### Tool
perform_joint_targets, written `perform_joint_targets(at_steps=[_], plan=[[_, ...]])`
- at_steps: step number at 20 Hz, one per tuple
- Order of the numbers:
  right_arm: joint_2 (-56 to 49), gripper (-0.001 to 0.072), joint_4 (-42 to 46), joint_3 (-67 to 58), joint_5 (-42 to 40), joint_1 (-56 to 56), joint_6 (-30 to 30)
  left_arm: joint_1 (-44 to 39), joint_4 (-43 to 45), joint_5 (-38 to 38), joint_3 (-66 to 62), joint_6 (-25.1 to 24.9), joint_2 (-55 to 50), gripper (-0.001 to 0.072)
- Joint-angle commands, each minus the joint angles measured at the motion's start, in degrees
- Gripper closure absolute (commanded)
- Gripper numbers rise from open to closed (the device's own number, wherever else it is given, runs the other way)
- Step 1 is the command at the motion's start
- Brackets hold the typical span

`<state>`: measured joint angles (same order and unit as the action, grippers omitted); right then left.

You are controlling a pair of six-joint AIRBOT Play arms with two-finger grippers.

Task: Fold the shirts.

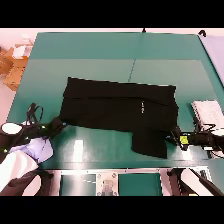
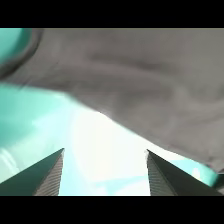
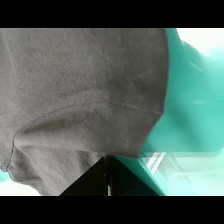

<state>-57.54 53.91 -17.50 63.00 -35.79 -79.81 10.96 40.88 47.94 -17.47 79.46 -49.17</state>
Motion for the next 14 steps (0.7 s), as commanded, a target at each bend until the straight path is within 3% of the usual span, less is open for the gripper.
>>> perform_joint_targets(at_steps=[1,3,5,7,10,14], plan=[[0.0,0.0695,0.1,0.0,-1.1,0.0,0.5,-0.2,-2.3,-8.1,3.6,1.5,0.0,0.0124],[0.0,0.0695,0.0,0.0,-1.2,0.0,0.5,-0.2,-7.6,-14.1,4.9,-0.2,0.0,0.0126],[0.0,0.0695,-0.1,0.0,-2.0,0.0,0.5,-0.2,-13.0,-16.2,5.2,-5.0,0.0,0.0226],[0.0,0.0695,-0.8,0.0,-2.5,0.0,0.6,-0.2,-17.0,-18.2,5.2,-8.0,0.0,0.0226],[0.0,0.0695,-1.0,0.0,-2.6,0.0,1.0,-2.5,-20.7,-20.0,5.2,-9.4,0.0,0.0227],[0.0,0.0695,-1.0,0.0,-2.6,0.0,1.0,-12.7,-23.6,-27.7,5.2,-8.3,0.0,0.0227]])
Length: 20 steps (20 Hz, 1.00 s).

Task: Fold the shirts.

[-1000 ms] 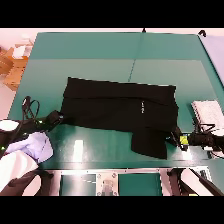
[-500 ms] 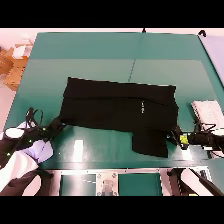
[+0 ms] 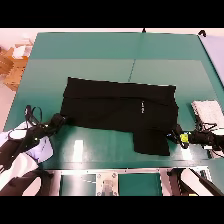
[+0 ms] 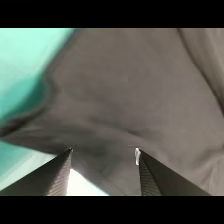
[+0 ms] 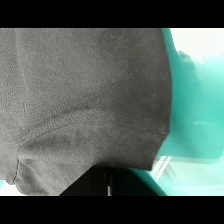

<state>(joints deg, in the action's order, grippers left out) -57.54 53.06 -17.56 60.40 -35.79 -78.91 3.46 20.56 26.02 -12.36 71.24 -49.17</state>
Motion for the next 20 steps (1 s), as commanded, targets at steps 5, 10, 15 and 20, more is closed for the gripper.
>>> perform_joint_targets(at_steps=[5,10,15,20], plan=[[0.0,0.0695,-0.2,0.0,0.0,0.0,0.1,-6.4,-3.0,-2.9,0.0,0.3,0.0,0.0227],[0.0,0.0695,-0.2,0.0,0.0,0.0,0.1,4.2,1.7,11.7,0.0,0.2,0.1,0.0226],[0.0,0.0695,-0.6,0.0,-0.2,0.0,0.1,4.9,8.1,9.1,0.4,1.8,0.0,0.0226],[0.0,0.0695,-0.6,0.0,-0.2,0.0,0.1,-1.5,2.5,1.2,-1.5,1.9,-11.6,0.0227]])
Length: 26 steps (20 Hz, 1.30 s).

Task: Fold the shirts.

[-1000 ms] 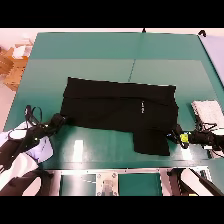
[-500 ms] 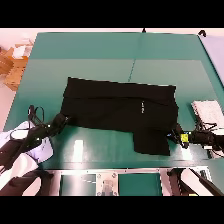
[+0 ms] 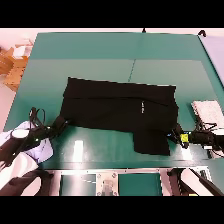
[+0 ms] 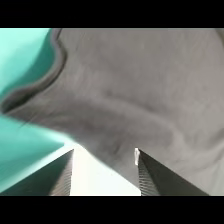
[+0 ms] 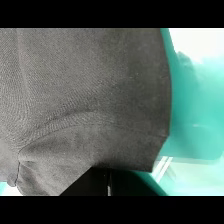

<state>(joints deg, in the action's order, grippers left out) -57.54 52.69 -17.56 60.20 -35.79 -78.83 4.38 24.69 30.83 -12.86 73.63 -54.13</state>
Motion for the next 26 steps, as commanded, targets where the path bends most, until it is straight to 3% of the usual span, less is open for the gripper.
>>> perform_joint_targets(at_steps=[1,3,4,5,6,11,14,18,22,26], plan=[[0.0,0.0695,-0.2,0.0,0.0,0.0,0.0,-2.7,-2.7,-3.2,-2.8,-2.2,-9.2,0.0227],[0.0,0.0695,-0.2,0.0,0.0,0.0,0.0,-2.6,-2.1,-3.5,-6.2,-3.9,-11.4,0.0256],[0.0,0.0695,-0.2,0.0,0.0,0.0,0.0,-2.7,-0.9,-3.3,-7.1,-4.3,-11.4,0.0486],[0.0,0.0695,-0.2,0.0,0.0,0.0,0.0,-2.6,0.2,-2.0,-7.8,-4.7,-11.4,0.0640],[0.0,0.0696,-0.2,-0.3,0.1,0.0,0.0,-2.3,1.3,0.3,-8.3,-4.8,-11.4,0.0685],[1.9,0.0697,1.7,-7.4,8.4,-0.1,-2.8,2.8,10.1,16.1,-10.5,-4.4,-9.4,0.0686],[5.6,0.0697,7.2,-9.9,12.7,-0.1,-8.0,5.9,17.8,21.7,-10.5,-1.4,-6.0,0.0686],[12.1,0.0697,11.8,-12.2,18.6,-0.1,-12.0,6.2,19.5,29.0,-11.0,-1.6,-4.5,0.0686],[15.1,0.0697,13.6,-15.3,23.0,-0.1,-14.0,6.2,20.4,32.6,-14.7,-1.7,-4.5,0.0686],[14.8,0.0697,10.5,-22.0,20.4,-0.1,-14.2,6.2,20.4,31.9,-23.7,-1.4,-4.9,0.0686]])
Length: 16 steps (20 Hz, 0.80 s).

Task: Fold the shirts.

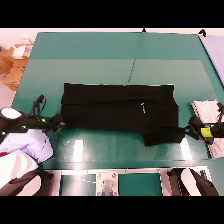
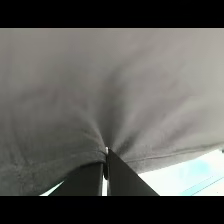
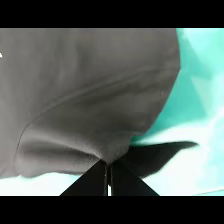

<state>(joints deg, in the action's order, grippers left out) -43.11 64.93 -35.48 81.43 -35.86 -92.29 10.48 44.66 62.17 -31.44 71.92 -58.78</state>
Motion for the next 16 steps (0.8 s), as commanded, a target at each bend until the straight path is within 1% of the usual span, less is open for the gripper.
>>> perform_joint_targets(at_steps=[1,4,7,10,13,14,16], plan=[[-0.4,0.0697,-4.4,-5.9,-2.6,0.0,-0.7,0.1,0.4,-0.2,-7.5,0.5,-0.7,0.0686],[-5.8,0.0696,-10.2,-10.4,-8.0,2.0,0.0,-0.1,0.2,-1.1,-15.4,1.3,-5.1,0.0686],[-15.5,0.0696,-11.2,-15.8,-14.4,7.5,0.0,-0.5,-3.7,-2.1,-22.6,1.0,-13.0,0.0685],[-26.6,0.0696,-11.4,-22.5,-21.0,11.5,0.0,-4.9,-3.8,-6.4,-30.2,1.1,-22.8,0.0685],[-38.1,0.0696,-11.6,-30.4,-23.9,13.8,0.9,-8.7,-3.9,-11.6,-39.0,2.3,-32.5,0.0685],[-41.5,0.0696,-11.6,-32.8,-24.2,14.4,1.1,-8.9,-3.9,-12.1,-41.4,3.2,-35.0,0.0685],[-48.0,0.0696,-11.6,-37.6,-24.2,15.0,1.5,-8.9,-4.3,-12.2,-44.4,3.2,-38.5,0.0684]])
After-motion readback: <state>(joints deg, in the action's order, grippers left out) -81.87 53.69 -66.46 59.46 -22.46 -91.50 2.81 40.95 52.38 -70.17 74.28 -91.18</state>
